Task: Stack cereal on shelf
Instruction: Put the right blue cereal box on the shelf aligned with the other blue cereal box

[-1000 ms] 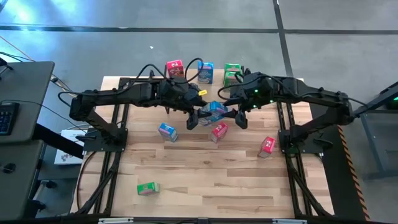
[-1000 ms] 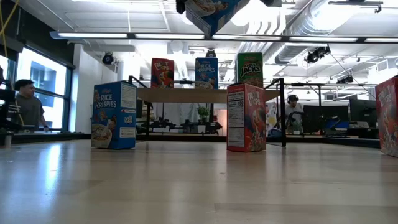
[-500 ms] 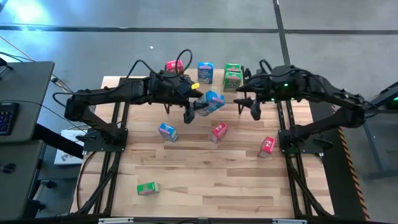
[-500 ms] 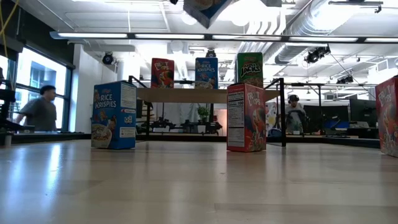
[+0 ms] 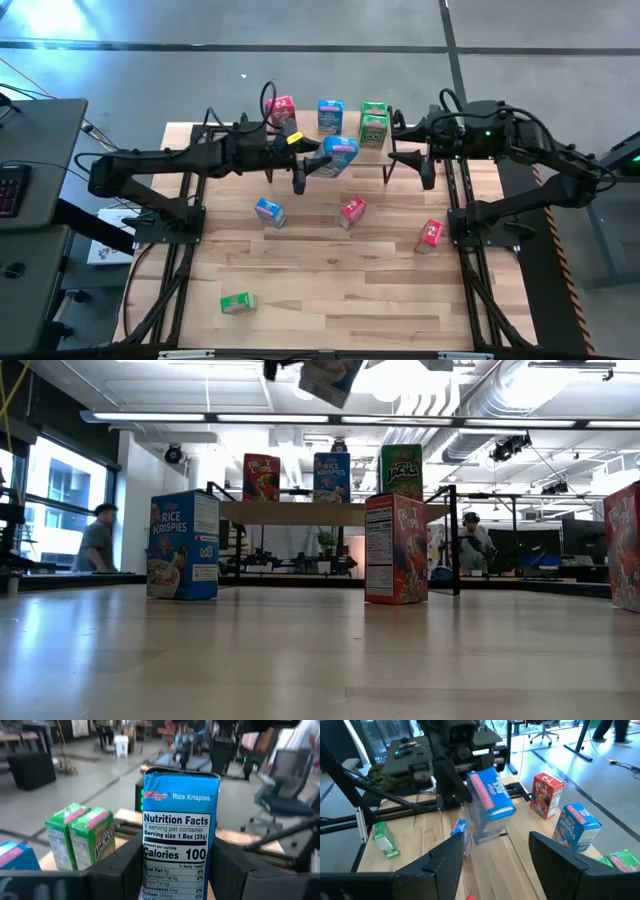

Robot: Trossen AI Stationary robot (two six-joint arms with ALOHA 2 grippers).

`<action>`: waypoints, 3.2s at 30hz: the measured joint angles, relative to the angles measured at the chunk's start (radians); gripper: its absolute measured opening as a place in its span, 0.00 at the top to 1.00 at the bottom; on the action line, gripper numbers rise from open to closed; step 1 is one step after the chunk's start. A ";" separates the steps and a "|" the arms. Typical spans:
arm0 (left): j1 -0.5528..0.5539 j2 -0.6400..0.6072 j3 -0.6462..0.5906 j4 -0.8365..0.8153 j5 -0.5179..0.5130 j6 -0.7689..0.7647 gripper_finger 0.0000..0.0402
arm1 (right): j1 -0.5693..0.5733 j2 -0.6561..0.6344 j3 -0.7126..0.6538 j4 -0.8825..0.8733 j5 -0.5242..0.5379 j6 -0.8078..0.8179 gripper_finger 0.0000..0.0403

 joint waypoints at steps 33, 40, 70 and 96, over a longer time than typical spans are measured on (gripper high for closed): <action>0.218 0.108 -0.442 0.720 0.186 -0.083 0.57 | 0.000 0.000 0.000 0.007 0.078 0.011 0.46; 0.255 0.161 -0.441 0.793 0.227 -0.081 0.57 | 0.000 0.000 0.000 0.007 0.078 0.011 0.46; 0.307 0.209 -0.440 0.824 0.222 -0.001 0.57 | 0.000 0.000 0.000 0.007 0.070 0.003 0.46; 0.283 0.209 -0.440 0.830 0.200 0.037 0.57 | 0.000 0.000 0.000 0.006 0.069 0.003 0.46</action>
